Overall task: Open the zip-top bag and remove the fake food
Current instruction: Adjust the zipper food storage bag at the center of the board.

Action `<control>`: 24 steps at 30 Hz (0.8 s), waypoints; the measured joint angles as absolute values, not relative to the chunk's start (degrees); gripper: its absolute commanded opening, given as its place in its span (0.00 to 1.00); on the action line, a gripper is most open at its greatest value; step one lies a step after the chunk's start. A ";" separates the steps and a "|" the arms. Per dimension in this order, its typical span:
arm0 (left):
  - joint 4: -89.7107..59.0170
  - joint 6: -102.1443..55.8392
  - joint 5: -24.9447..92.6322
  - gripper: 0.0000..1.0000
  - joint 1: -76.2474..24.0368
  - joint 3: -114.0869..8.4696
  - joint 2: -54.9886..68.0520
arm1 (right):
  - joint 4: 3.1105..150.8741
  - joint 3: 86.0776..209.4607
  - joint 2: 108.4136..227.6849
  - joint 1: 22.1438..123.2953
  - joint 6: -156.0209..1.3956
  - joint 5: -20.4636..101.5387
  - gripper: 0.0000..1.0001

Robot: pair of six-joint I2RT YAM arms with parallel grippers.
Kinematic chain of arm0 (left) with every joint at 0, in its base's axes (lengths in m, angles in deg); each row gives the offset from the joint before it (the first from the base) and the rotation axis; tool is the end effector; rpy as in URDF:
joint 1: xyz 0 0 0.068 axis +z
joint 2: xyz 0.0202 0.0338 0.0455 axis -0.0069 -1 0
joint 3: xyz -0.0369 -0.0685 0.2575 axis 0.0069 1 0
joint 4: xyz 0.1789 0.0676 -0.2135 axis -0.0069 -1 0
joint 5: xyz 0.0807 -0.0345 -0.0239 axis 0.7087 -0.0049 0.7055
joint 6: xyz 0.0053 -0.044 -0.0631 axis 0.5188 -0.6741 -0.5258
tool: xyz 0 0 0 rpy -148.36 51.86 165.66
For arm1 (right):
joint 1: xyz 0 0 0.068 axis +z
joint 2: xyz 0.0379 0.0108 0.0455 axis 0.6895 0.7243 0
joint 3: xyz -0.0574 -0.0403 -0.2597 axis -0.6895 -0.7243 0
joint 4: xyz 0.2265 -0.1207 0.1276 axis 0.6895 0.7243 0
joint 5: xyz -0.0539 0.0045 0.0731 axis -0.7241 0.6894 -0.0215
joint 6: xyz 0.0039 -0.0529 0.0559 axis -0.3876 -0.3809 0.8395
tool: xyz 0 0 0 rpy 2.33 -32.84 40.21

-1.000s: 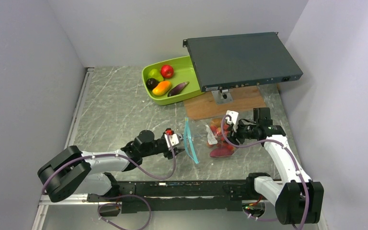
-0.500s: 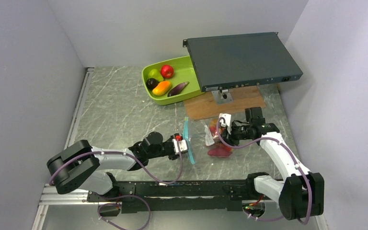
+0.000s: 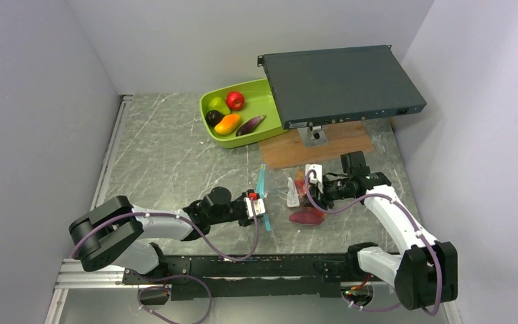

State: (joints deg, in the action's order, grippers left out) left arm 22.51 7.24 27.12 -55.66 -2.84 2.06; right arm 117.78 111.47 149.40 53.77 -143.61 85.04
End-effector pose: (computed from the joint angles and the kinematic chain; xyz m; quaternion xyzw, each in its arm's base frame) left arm 0.1542 -0.2593 0.1302 0.5478 0.5890 -0.2865 0.5205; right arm 0.2098 0.0903 0.1896 -0.5801 0.6636 0.3068 0.3591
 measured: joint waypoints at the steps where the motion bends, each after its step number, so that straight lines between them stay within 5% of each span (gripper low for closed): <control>1: 22.65 7.21 27.10 0.53 -55.70 -2.84 1.93 | 118.35 111.51 148.83 53.57 -144.05 85.41 0.39; 24: 23.87 8.59 26.51 0.55 -56.42 -2.86 1.47 | 115.73 111.66 144.99 48.83 -139.92 79.92 0.62</control>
State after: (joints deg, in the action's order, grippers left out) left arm 23.87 8.59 26.51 -56.42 -2.86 1.47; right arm 115.73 111.66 144.99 48.83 -139.92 79.92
